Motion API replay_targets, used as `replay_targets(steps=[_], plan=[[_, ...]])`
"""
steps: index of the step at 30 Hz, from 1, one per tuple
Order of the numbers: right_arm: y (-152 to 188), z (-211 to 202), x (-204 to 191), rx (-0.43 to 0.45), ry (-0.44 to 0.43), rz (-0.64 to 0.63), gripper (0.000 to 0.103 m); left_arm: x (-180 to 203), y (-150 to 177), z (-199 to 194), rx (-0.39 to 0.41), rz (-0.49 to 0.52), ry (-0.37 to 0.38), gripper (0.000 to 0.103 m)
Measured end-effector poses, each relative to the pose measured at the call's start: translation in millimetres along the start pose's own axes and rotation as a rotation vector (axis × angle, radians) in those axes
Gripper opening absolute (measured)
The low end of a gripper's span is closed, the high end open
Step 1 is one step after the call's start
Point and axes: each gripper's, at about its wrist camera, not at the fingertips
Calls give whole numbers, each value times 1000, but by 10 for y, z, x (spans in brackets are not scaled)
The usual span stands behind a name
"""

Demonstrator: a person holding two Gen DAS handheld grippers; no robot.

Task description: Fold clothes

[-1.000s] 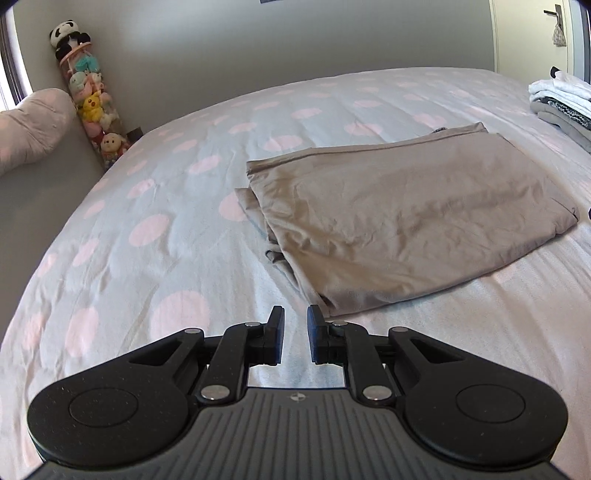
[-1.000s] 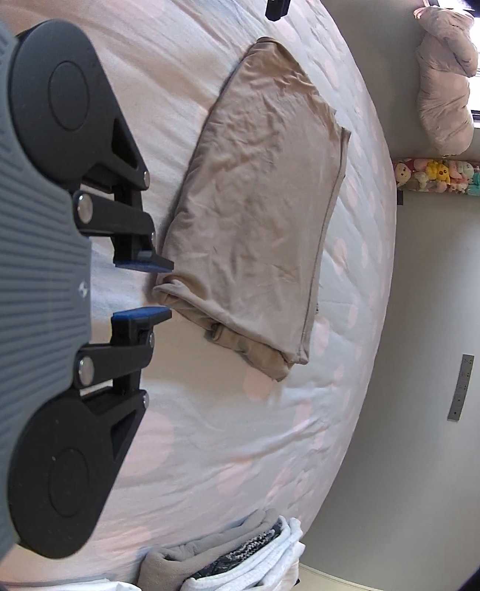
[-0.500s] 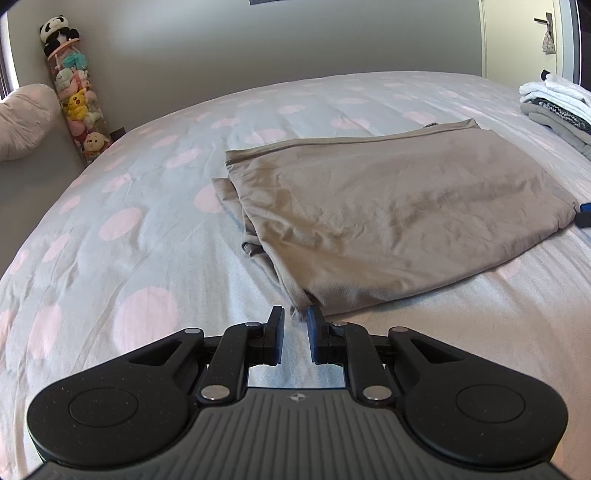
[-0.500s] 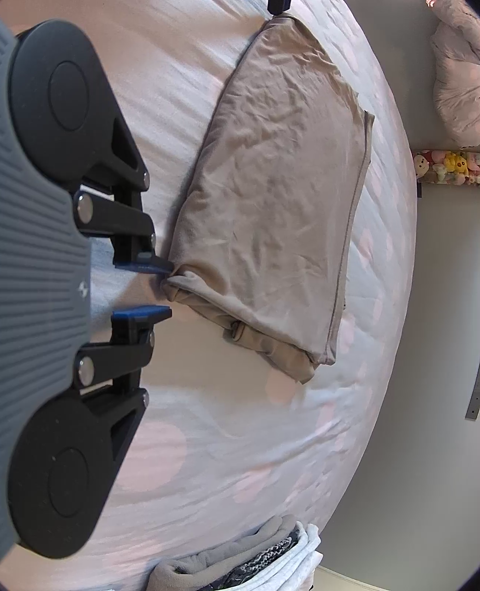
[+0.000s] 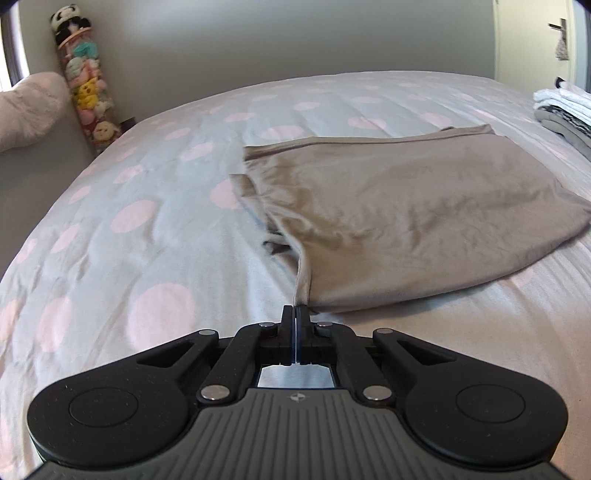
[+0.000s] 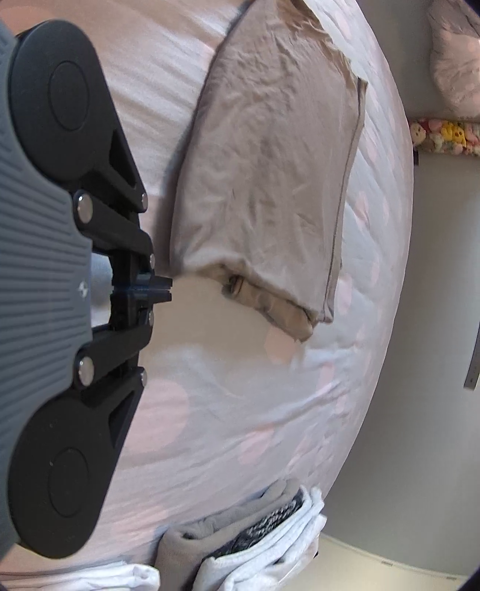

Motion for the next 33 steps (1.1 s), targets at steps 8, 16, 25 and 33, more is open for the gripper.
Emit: replay_targets(steps=[8, 16, 25, 33], plan=[[-10, -64, 129, -5, -39, 73, 1, -58, 103, -68, -32, 4, 29, 0], [76, -38, -100, -34, -74, -60, 13, 174, 82, 51, -44, 148, 28, 6], [85, 70, -162, -17, -101, -113, 32, 203, 35, 123, 6, 195, 28, 28], [77, 112, -163, -25, -68, -114, 5, -21, 15, 129, -11, 107, 55, 1]])
Point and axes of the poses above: each gripper's, at about its wrist camera, not at the fingertips, and z roughly the way its jaws point, x to its right, y to its underside, and after that the axes turned 15 degrees about z, right-handed
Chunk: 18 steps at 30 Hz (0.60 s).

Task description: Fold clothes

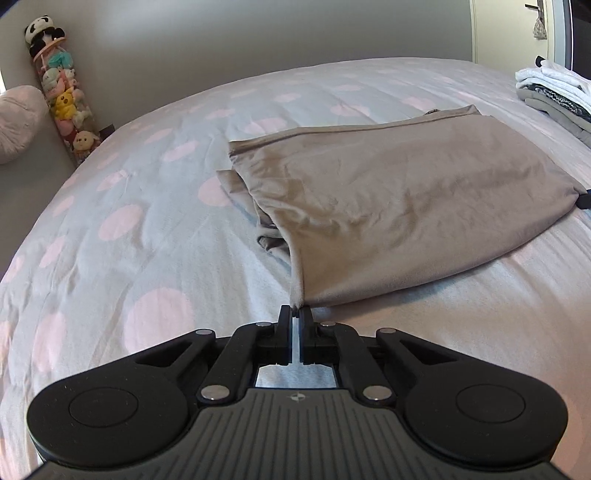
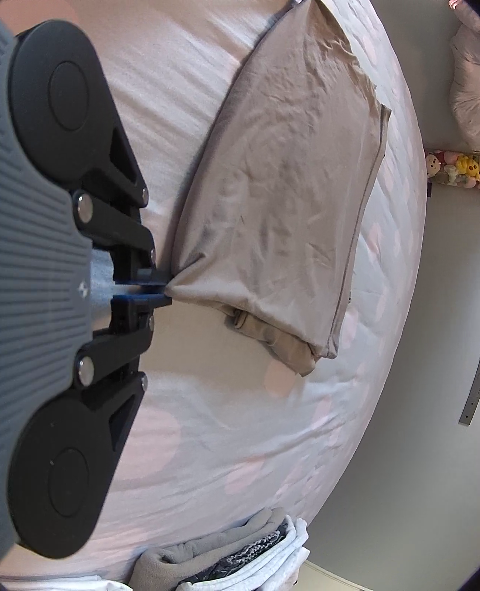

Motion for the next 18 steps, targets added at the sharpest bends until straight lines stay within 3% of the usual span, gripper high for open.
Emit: replay_targets(steps=[6, 8, 13, 15, 18], plan=[[-9, -31, 79, -6, 49, 33, 4, -111, 118, -17, -84, -11, -52, 0], [-5, -44, 93, -9, 78, 37, 0, -190, 158, -72, -72, -67, -45, 0], [-14, -139, 171, 10, 94, 86, 1, -131, 123, -188, -22, -67, -37, 0], [-17, -186, 163, 27, 87, 86, 6, -75, 90, -199, -5, -51, -24, 3], [-14, -245, 100, 49, 28, 64, 12, 64, 40, -210, 12, 36, -46, 18]])
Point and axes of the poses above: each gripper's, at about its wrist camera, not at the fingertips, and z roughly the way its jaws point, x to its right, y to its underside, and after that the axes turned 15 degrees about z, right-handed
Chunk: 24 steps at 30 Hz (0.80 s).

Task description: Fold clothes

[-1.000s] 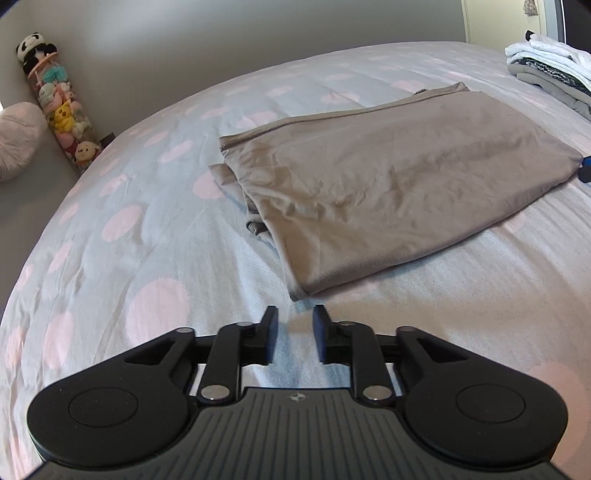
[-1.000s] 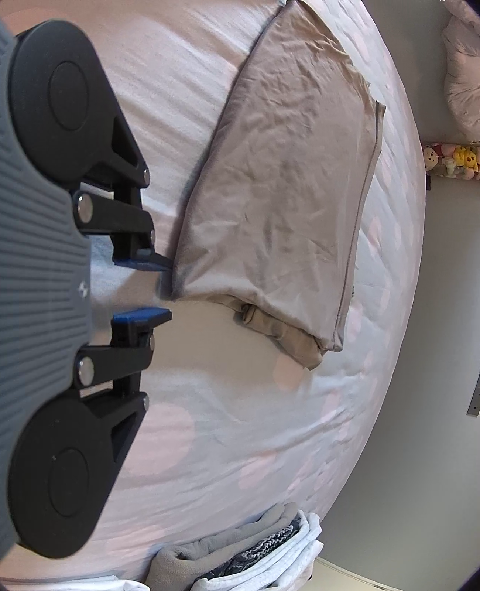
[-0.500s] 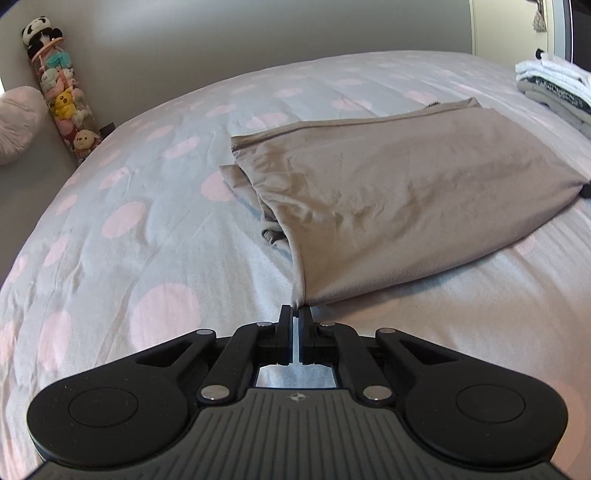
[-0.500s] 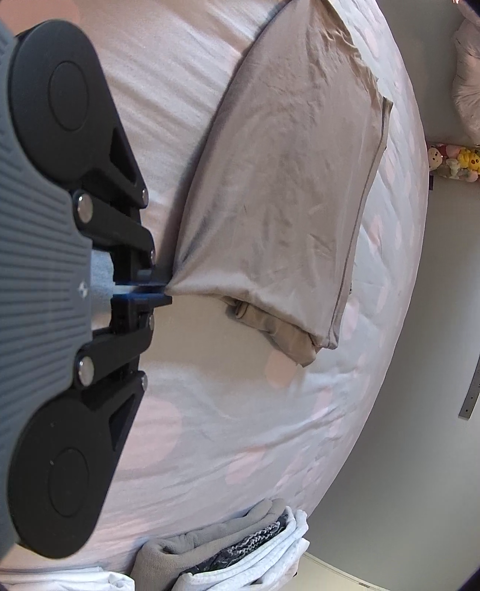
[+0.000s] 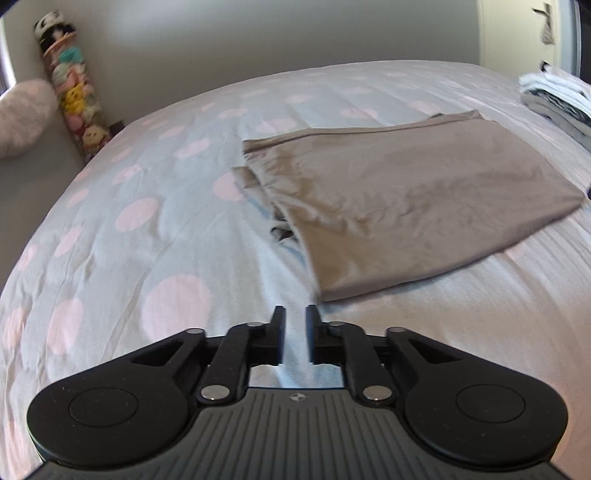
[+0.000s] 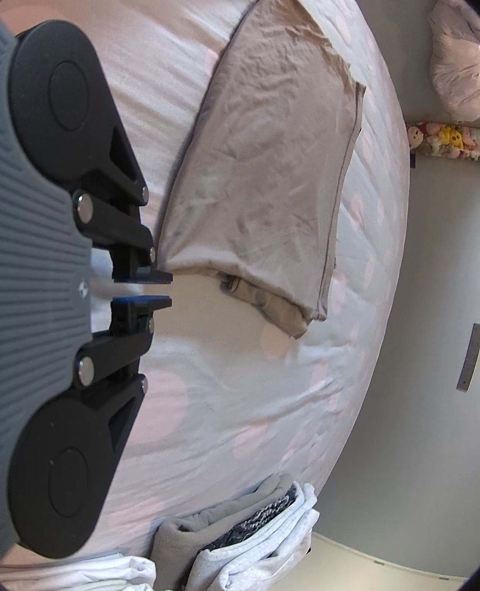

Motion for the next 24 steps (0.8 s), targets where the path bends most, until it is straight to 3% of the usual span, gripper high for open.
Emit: replay_targets(steps=[2, 3, 8, 15, 19, 24], plan=[[28, -40, -95, 20, -6, -62, 33, 122, -33, -12, 3, 93, -52, 24], [47, -52, -153, 30, -10, -101, 35, 176, -42, -4, -2, 136, -73, 26], [167, -31, -426, 27, -22, -304, 36, 453, -57, 65, -20, 349, -142, 29], [328, 41, -643, 6, 2, -494, 39, 993, 15, 213, 4, 757, -262, 29], [339, 100, -659, 8, 8, -517, 39, 1120, 30, 396, -7, 865, -328, 28], [374, 209, -730, 59, 44, -596, 39, 1102, -27, 570, -20, 864, -374, 27]])
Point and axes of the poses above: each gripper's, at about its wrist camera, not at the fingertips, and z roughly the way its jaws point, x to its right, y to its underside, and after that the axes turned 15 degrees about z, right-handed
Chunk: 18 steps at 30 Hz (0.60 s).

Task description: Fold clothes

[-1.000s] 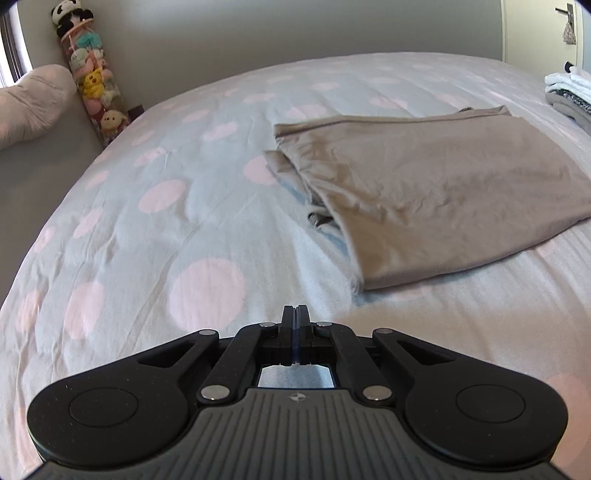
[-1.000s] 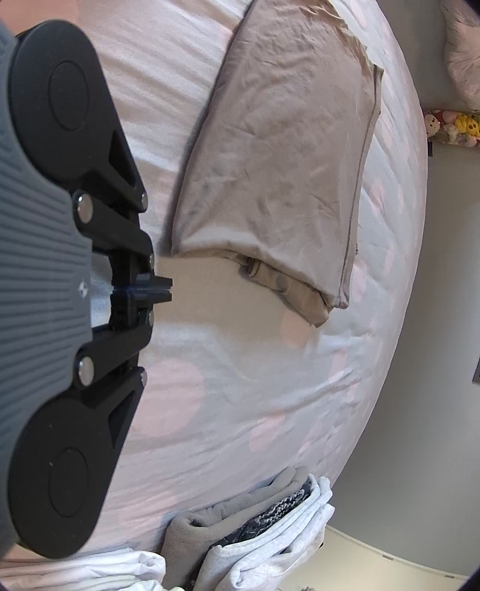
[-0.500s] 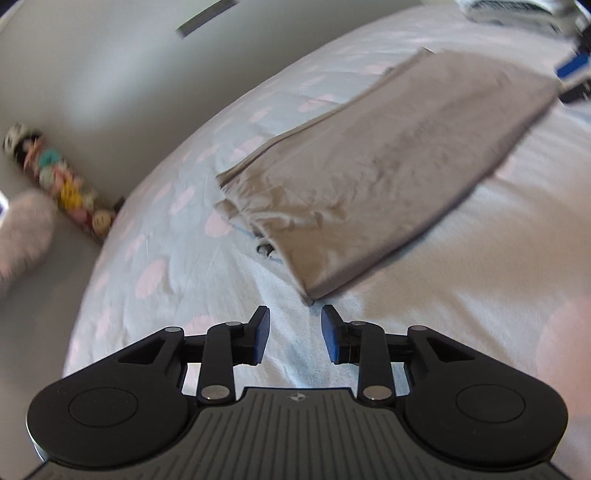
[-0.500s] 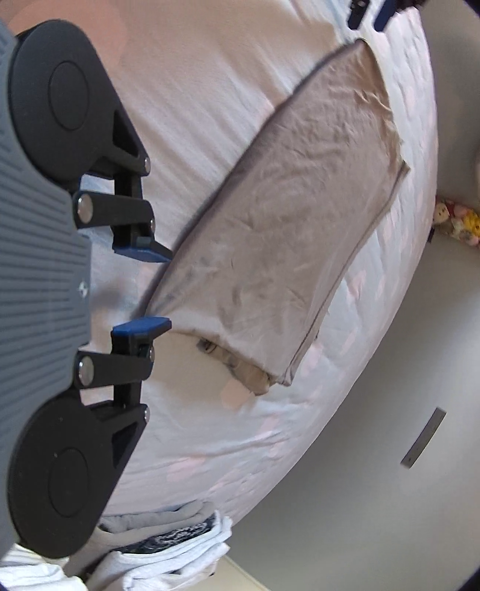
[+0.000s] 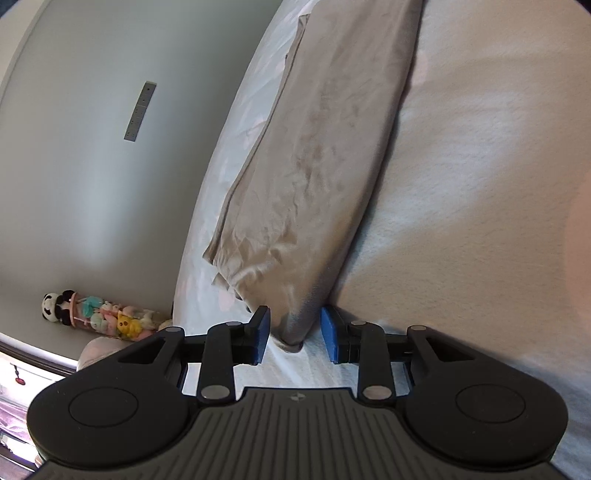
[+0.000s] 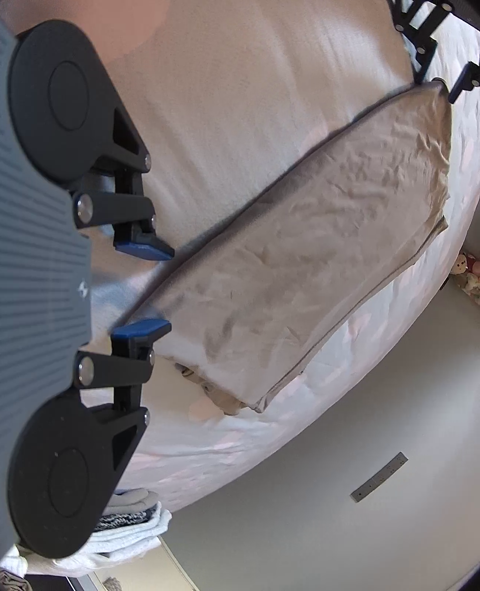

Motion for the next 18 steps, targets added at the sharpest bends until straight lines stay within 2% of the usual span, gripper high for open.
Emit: replay_targets(steps=[4, 7, 10, 13, 18], plan=[[9, 56, -45, 29, 46, -60, 38, -58, -8, 88, -1, -46, 28, 12], [21, 61, -36, 45, 70, -82, 37, -160, 32, 92, -1, -111, 36, 11], [30, 58, -62, 52, 102, -130, 35, -213, 51, 88, -4, -127, 34, 7], [11, 59, -56, 39, 87, -127, 6, -252, 63, 52, 5, -154, 52, 3], [-69, -7, 66, 46, 97, -49, 3, -458, 73, -58, 18, -223, 37, 2]])
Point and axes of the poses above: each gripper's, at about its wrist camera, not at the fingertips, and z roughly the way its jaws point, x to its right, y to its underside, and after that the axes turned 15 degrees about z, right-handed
